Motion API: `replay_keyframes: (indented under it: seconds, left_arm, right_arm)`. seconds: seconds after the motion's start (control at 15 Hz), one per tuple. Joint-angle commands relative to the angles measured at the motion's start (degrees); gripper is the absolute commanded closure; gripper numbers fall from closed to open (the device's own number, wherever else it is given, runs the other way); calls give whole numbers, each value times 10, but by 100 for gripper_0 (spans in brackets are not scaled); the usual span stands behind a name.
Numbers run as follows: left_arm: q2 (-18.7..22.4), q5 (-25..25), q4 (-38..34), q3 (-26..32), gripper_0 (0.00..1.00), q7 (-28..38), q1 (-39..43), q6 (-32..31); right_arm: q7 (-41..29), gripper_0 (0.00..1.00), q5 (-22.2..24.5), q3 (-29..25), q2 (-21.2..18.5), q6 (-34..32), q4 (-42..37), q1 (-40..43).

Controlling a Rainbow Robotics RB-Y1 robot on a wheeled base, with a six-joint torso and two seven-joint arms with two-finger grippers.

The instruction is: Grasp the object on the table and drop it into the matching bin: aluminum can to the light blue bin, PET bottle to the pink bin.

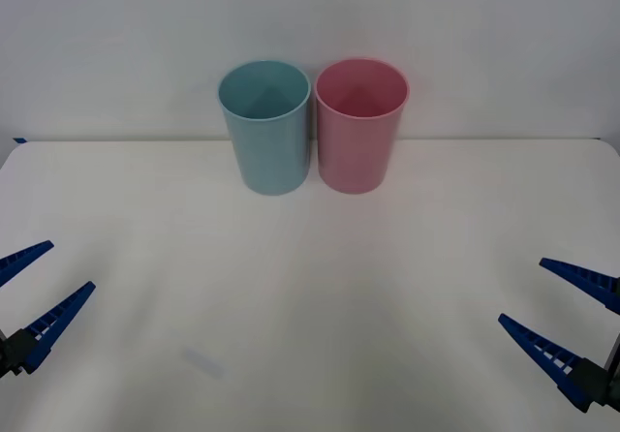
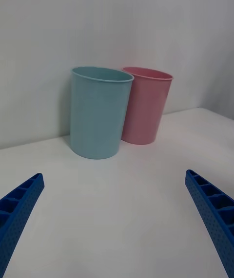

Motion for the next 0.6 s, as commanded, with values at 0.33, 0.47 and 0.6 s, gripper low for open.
replay_keyframes:
  seconds: [0.33,0.47,0.6]
  left_arm:
    - [0,0,0,0,0,0,0,0]
    - [0,0,0,0,0,0,0,0]
    - [0,0,0,0,0,0,0,0]
  right_arm:
    - [2,0,-8,-20,0,-13,0,20]
    - [4,0,-8,-23,0,-12,5,24]
    - [4,0,-8,-23,0,-12,5,24]
